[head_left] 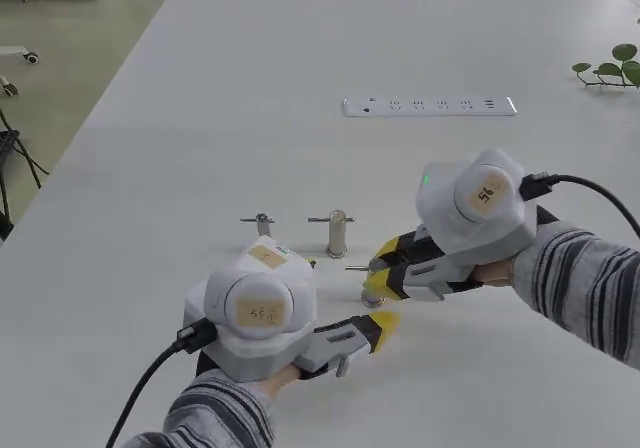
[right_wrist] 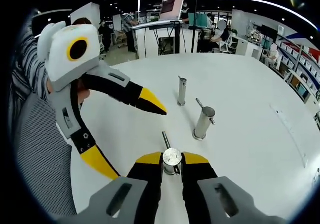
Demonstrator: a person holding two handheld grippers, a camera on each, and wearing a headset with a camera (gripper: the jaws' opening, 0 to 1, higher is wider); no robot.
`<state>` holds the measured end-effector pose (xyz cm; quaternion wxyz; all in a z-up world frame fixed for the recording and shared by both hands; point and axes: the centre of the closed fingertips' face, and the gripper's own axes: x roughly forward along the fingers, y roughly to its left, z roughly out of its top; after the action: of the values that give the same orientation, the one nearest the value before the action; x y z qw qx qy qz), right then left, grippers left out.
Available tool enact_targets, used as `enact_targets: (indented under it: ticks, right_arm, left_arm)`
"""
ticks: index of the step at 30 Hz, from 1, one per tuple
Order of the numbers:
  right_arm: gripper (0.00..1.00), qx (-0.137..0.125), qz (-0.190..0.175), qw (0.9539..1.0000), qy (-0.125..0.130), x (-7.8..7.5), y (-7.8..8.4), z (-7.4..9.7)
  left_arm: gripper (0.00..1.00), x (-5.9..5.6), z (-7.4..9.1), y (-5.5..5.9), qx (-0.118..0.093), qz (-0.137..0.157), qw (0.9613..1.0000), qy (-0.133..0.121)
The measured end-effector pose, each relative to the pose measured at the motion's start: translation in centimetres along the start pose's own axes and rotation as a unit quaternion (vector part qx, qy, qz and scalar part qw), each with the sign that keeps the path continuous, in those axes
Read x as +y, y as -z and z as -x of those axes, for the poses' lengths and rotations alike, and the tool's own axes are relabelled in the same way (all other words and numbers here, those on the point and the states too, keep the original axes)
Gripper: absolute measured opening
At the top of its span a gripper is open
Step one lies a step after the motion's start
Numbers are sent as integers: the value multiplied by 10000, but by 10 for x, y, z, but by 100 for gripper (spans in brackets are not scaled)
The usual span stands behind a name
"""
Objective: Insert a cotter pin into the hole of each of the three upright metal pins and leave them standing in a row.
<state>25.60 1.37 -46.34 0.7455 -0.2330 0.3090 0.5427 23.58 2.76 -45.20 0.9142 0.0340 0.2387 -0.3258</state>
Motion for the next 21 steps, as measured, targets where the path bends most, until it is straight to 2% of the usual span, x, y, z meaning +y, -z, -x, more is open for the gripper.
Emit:
enact_targets:
  ticks: [4,6,14,21]
  right_arm:
    - [9,-19,-43,10000,-9,0,-1,-1]
    - [9,-8,67,10000,-43,0,-1,-1]
    - [9,24,108,9999,-33,-2,-1,-1]
    - [9,72,102,9999,-33,-7,0,2]
  left_arm:
    - [70,4,8,-2,-88,63,9999,3]
    - [72,8,14,-3,-155,84,9998,2]
    - [80,26,33,0,-221,160,9996,-97]
    - [86,37,48,0,-296,210,9991,-225]
